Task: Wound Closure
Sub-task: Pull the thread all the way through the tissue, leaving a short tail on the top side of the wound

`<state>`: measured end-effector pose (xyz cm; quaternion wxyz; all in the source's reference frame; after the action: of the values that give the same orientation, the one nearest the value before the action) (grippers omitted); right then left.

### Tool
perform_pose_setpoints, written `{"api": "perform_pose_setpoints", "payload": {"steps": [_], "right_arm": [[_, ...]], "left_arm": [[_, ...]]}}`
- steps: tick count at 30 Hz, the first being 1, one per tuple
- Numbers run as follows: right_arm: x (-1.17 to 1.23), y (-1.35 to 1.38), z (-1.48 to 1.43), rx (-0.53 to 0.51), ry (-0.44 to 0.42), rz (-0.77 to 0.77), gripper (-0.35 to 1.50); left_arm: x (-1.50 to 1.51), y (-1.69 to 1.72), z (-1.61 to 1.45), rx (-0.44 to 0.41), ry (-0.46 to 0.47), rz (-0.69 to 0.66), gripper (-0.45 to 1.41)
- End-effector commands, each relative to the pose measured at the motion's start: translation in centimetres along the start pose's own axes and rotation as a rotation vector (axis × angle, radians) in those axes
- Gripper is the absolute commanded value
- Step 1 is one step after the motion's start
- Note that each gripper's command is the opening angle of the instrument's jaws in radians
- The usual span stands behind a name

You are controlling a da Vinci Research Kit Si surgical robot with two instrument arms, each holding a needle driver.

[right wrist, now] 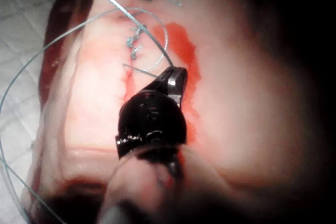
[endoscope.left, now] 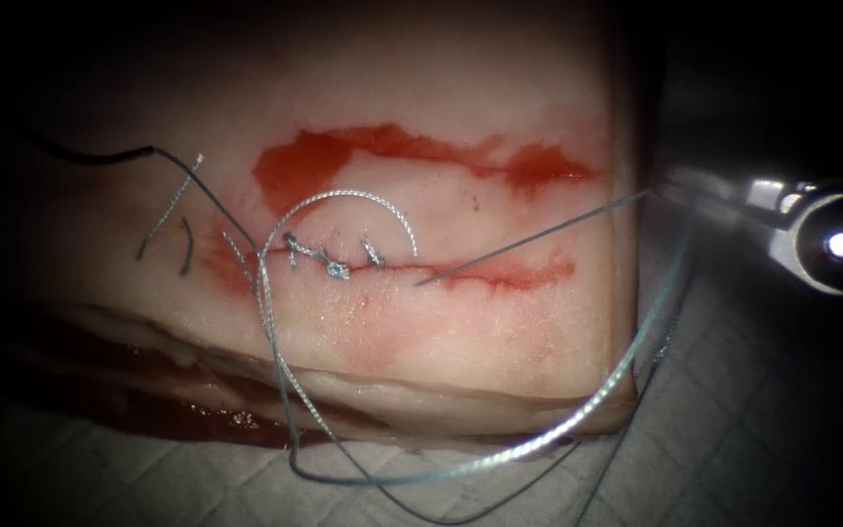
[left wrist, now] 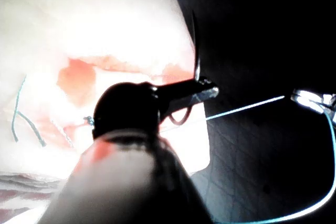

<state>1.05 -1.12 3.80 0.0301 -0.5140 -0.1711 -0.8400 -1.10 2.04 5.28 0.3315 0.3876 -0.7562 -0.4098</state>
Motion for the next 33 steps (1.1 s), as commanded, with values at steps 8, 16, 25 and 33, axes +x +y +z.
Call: {"api": "perform_pose_setpoints", "payload": {"steps": [8, 16, 25, 33], "right_arm": [[-0.02, -0.18, -0.12, 0.01, 0.038, 0.025, -0.35], [0.2, 0.63, 0.48, -0.095, -0.033, 0.237, 0.37], [0.74, 1.5, 1.03, -0.244, -0.128, 0.305, 1.25], [1.06, 1.67, 1.1, -0.172, -0.047, 0.287, 1.05]], "left_arm": [[0.03, 0.07, 0.03, 0.001, 0.0, 0.001, -0.45], [0.03, 0.07, 0.03, 0.002, 0.001, 0.002, -0.45], [0.04, 0.07, 0.03, 0.003, 0.003, -0.004, -0.45], [0.05, 0.07, 0.04, 0.003, 0.003, -0.003, -0.45]]}}
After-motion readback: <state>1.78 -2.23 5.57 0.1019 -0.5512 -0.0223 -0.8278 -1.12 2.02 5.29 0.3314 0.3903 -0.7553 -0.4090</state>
